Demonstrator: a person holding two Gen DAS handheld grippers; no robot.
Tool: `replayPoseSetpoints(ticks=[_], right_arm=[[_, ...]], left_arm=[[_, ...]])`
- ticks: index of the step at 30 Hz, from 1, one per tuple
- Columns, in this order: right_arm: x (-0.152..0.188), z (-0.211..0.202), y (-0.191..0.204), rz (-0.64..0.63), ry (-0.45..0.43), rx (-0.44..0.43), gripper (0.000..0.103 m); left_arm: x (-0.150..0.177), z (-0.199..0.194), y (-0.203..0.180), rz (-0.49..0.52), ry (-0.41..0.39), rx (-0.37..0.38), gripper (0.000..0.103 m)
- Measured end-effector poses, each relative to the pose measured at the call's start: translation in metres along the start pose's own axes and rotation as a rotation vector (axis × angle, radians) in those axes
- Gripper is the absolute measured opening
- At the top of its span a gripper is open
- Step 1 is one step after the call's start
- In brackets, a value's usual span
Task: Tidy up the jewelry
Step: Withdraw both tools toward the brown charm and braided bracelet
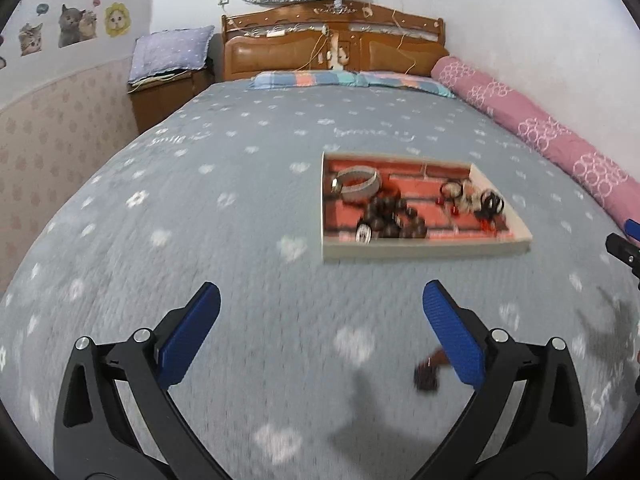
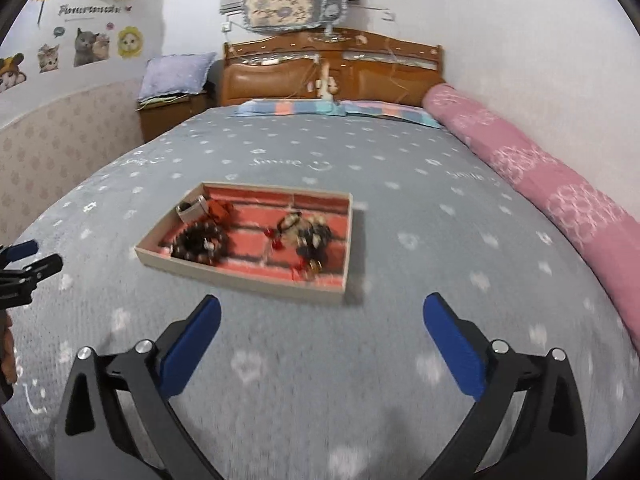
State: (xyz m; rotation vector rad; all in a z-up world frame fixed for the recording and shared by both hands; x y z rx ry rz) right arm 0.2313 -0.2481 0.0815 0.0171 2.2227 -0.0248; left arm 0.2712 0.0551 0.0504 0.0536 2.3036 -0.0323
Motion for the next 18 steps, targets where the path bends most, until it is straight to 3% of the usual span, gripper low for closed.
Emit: replayPoseSetpoints(ticks=[2, 7, 9, 18], right_arm=[[0.025, -0.007, -0.001, 0.005, 0.015, 0.03, 0.099], [0.073, -0.019, 0.012, -0.023, 0.067, 0.001, 0.099], [0.086, -0.022, 0.018, -0.016, 0.079, -0.025, 0.099], [0.127, -0.028, 0.036, -0.012, 0.124, -0.092, 0.099]], left_arm=[[0.018, -0.004, -0.003, -0.005, 0.016, 0.01, 0.098], [0.055, -0.005, -0.01, -0.021, 0.058, 0.026, 0.098], [0.067, -0.002, -0.017, -0.017, 0.088, 0.066, 0.098], [0.103, 0.017, -0.023, -0.017, 0.134, 0.066, 0.098]])
Point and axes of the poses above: each gripper's, at about its wrist camera, not at the fingertips, and z roughly the way its jaws point, y to its left, x to its underside, the point moved 4 cm from there along z, roughly the way its jaws point, and after that the axes turned 3 degrees about y, right-handed, at the moved point
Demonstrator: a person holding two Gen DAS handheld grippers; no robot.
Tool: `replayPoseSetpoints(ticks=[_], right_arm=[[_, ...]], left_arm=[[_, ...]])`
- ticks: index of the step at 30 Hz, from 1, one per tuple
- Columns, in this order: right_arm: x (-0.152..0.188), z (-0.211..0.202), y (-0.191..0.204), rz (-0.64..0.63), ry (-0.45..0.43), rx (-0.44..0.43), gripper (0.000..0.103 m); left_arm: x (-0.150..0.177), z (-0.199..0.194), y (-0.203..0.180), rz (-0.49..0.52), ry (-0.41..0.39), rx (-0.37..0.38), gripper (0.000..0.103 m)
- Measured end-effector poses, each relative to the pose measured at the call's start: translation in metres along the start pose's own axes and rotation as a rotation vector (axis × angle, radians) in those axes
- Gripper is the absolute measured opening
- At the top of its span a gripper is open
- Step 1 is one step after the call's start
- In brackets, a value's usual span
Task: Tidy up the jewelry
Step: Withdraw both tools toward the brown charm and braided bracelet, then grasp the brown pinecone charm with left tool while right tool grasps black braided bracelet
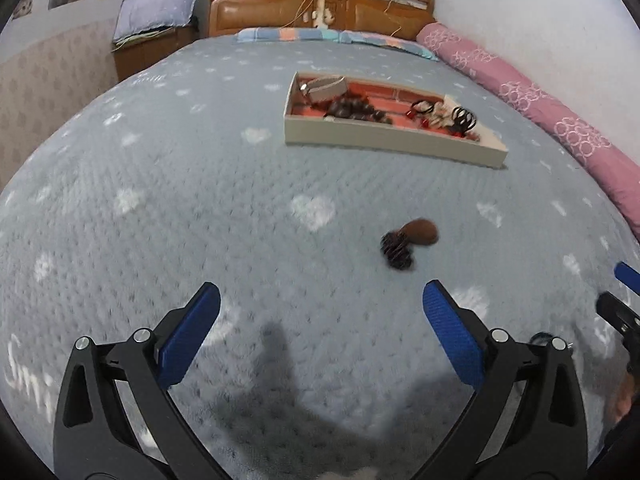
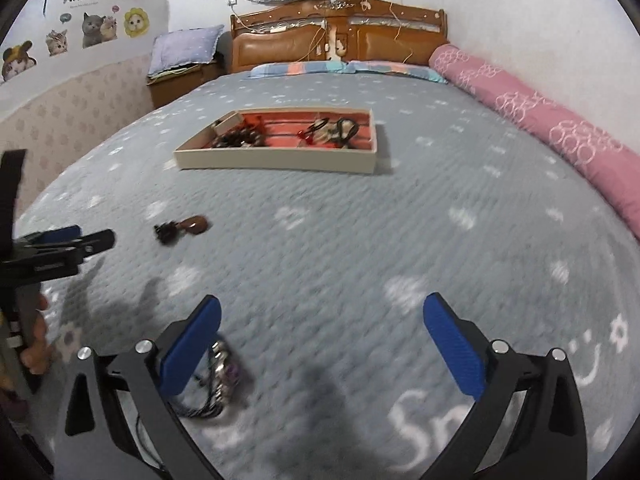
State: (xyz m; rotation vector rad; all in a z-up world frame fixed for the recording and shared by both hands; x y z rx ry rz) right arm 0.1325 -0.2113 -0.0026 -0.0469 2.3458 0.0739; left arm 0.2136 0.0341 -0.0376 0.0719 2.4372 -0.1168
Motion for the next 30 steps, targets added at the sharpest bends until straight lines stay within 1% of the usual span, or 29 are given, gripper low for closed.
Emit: replayPoseSetpoints(ticks=[3, 7, 9, 12, 14, 17, 20, 21, 23, 26, 28, 29, 30], right_arm=[[0.011, 0.005, 0.008, -0.03, 0.009, 0.01, 0.099], [0.019, 0.011, 0.006, -0.004, 0.03, -0.005, 0.099], [0.018, 0.008, 0.007, -0.005, 0.023, -0.02, 0.099], [0.019, 0.007, 0.013, -0.024, 0.028, -0.033, 0.099], [0.022, 0.01, 0.018, -0.033, 0.043, -0.042, 0.099], [0.025, 0.018, 0.022, -0.045, 0.079, -0.037, 0.098], [0.026, 0.021, 0.025, -0.051, 0.092, -0.048, 0.098], [0.027, 0.023, 0.026, -0.059, 0.102, -0.044, 0.097], [0.029, 0.027, 0.029, -0.068, 0.125, -0.051, 0.083], [0.031, 0.028, 0.027, -0.06, 0.134, -0.066, 0.079], [0.031, 0.028, 0.027, -0.059, 0.135, -0.069, 0.077], [0.031, 0.028, 0.027, -0.06, 0.136, -0.069, 0.076], [0.032, 0.028, 0.028, -0.063, 0.136, -0.068, 0.076]], left_arm=[[0.005, 0.007, 0.001, 0.012, 0.021, -0.034, 0.098], [0.01, 0.01, 0.003, 0.014, 0.037, -0.075, 0.098], [0.011, 0.009, 0.005, 0.003, 0.034, -0.044, 0.098], [0.009, 0.004, 0.007, -0.01, 0.006, 0.0, 0.098], [0.007, 0.003, 0.006, -0.017, -0.003, 0.007, 0.098], [0.004, 0.005, 0.005, -0.018, 0.004, 0.025, 0.098], [-0.002, 0.012, -0.001, -0.004, 0.024, 0.061, 0.098], [-0.005, 0.015, -0.005, 0.007, 0.027, 0.072, 0.097], [-0.01, 0.019, -0.013, 0.025, 0.026, 0.079, 0.096], [-0.018, 0.026, -0.028, 0.066, 0.029, 0.09, 0.084], [-0.023, 0.035, -0.037, 0.103, 0.041, 0.078, 0.074], [-0.024, 0.041, -0.04, 0.115, 0.053, 0.079, 0.072], [-0.025, 0.046, -0.042, 0.12, 0.069, 0.085, 0.067]])
Point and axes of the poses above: each gripper's, at about its wrist camera, not at the fingertips, and z roughly the way its jaws point, y to its left, x to its underside, the point moved 4 cm from there along z, roughly the way its jaws point, and after that the axes turned 3 degrees about y, right-handed, at the moved point
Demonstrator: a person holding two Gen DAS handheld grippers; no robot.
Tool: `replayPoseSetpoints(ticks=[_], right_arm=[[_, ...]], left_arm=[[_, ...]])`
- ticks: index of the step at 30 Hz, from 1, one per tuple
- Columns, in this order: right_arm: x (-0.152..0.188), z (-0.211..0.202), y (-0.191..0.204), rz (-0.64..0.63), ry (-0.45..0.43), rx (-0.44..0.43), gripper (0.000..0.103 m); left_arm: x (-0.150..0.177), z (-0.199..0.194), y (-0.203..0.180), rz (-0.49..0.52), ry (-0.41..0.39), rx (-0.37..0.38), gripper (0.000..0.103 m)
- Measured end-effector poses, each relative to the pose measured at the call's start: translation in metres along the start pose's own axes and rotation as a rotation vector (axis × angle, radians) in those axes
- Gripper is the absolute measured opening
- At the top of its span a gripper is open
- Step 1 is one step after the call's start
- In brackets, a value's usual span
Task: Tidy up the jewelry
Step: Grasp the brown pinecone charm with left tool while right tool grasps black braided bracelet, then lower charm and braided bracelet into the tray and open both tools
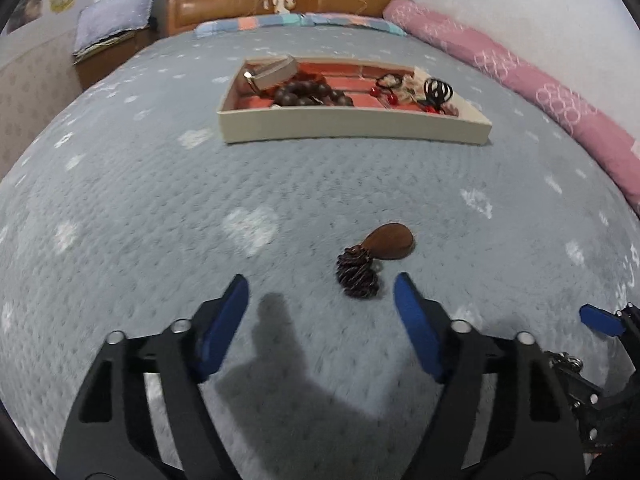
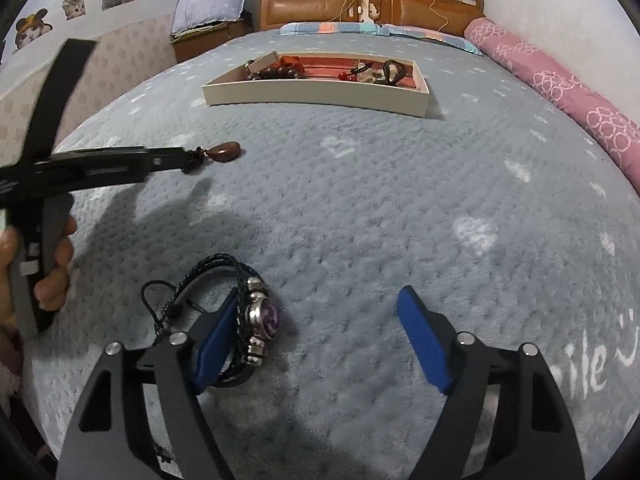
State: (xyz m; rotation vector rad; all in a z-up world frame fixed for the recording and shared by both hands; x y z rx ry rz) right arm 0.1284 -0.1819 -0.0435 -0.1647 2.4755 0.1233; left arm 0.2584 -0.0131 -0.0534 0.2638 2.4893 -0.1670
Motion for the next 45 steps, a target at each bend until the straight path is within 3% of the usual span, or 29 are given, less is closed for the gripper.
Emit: replayPoseSetpoints(ticks=[3, 12, 14, 17, 25, 31, 39, 45], right_arm=[[0.0, 0.0, 0.001, -0.007, 0.002, 0.003, 0.073], [-0.003, 0.0, 0.008, -0.025, 0.001, -0.009, 0.049], [-0.005, 0.0, 0.01, -0.025, -0.001, -0.01, 0.031], [-0.009, 0.002, 0.008, -0.024, 0.006, -0.017, 0.016], [-0.037, 0.008, -0.011, -0.002, -0.018, -0.018, 0.016], [-0.077, 0.01, -0.035, 0.021, -0.079, 0.0, 0.015], [-0.152, 0.018, -0.058, 0.07, -0.167, 0.003, 0.015], [-0.217, 0.032, -0.066, 0.098, -0.221, 0.002, 0.015]], left_arm=[[-0.004, 0.011, -0.003, 0.005, 0.032, 0.018, 0.056], [-0.009, 0.022, -0.009, 0.027, 0.049, 0.041, 0.047], [-0.01, 0.022, -0.009, 0.026, 0.048, 0.044, 0.039], [-0.011, 0.023, -0.006, 0.012, 0.049, 0.064, 0.022], [-0.011, 0.019, -0.007, 0.014, 0.035, 0.095, 0.021], [-0.027, 0.005, -0.002, -0.001, -0.021, 0.11, 0.02], [-0.091, -0.014, -0.002, 0.014, -0.118, 0.103, 0.02], [-0.158, -0.028, -0.007, 0.036, -0.212, 0.091, 0.02]])
Point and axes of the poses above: each gripper's, at about its wrist camera, not at the fingertips, and z roughly the way its jaws point, y to its left, x to its underside, the point moved 4 cm from there along z, roughly the way its jaws point, and after that the axes turned 3 degrees about y, right-handed, at the moved point
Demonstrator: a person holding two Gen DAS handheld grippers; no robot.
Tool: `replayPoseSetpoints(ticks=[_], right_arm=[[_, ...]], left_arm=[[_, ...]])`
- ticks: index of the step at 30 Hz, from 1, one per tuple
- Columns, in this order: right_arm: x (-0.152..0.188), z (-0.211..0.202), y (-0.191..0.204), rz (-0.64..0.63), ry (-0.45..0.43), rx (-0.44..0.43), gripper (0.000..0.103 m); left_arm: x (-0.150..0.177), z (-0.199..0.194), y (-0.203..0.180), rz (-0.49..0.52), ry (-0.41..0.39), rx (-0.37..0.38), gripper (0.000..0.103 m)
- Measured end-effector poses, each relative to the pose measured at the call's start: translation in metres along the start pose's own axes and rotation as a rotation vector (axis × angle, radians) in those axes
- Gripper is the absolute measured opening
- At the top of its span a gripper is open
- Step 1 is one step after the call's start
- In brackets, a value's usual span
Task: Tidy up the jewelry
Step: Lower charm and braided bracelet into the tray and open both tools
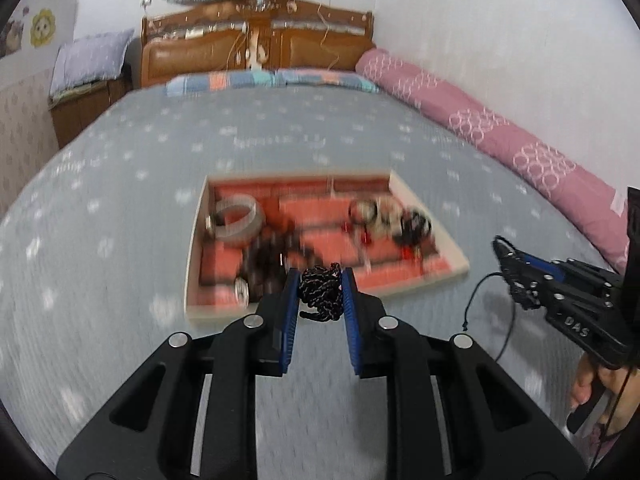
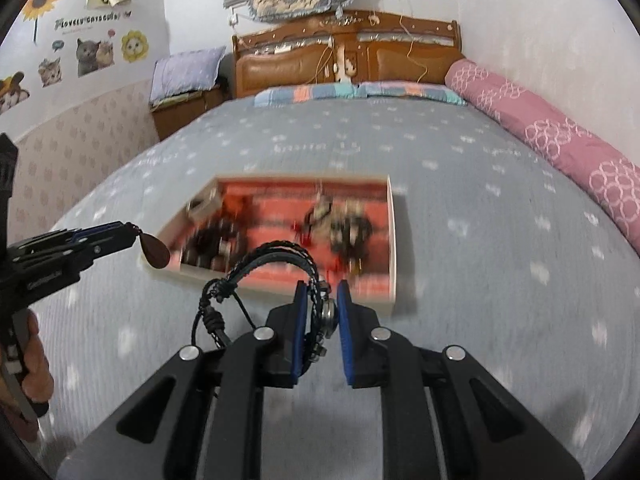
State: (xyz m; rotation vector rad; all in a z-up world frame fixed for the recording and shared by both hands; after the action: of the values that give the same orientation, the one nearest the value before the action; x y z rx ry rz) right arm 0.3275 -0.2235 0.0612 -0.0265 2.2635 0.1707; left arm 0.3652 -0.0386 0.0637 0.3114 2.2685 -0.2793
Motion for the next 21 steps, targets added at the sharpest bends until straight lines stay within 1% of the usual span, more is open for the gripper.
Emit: replayPoseSetpoints(ticks=[3, 4, 7, 12, 15, 17, 21], right_arm=[[-0.028, 0.022, 0.001, 0.021, -0.009, 0.003, 0.015], [-0.033, 0.026, 0.002, 0.022, -0.011, 0.007, 0.015], [-0.046, 0.052, 0.006, 0.031, -0.002, 0.017, 0.015], [-0.04, 0.097, 0.023, -0.014, 0.03, 0.069, 0.015], [-0.035, 0.115, 0.026, -0.037, 0.047, 0.088, 0.015], [-0.028, 0.125, 0.026, -0.042, 0.066, 0.096, 0.015], [-0.018, 0.14, 0.022, -0.039, 0.099, 0.104, 0.015]], left_arm=[[-0.021, 0.01, 0.002, 0.006, -0.022, -0.016, 0.02], [-0.028, 0.016, 0.006, 0.005, -0.028, -0.025, 0.02], [-0.032, 0.039, 0.018, -0.021, -0.012, -0.03, 0.02], [-0.014, 0.084, 0.043, -0.05, 0.057, -0.069, 0.02], [-0.003, 0.099, 0.055, -0.04, 0.073, -0.11, 0.02], [0.0, 0.105, 0.06, -0.036, 0.077, -0.126, 0.02], [0.005, 0.112, 0.069, -0.056, 0.086, -0.127, 0.02]])
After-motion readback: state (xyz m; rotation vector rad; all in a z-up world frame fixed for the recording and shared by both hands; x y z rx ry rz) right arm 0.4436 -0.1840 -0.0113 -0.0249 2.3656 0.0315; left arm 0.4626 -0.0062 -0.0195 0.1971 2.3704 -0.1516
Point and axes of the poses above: each gripper's, at about its wrist camera, not at the fingertips, and z roughly the way its jaws point, y to its left, x to its underside, the point moved 4 cm from there along z, roughly the way its jaws point, and after that the axes turned 3 degrees about y, right-handed, at the moved point
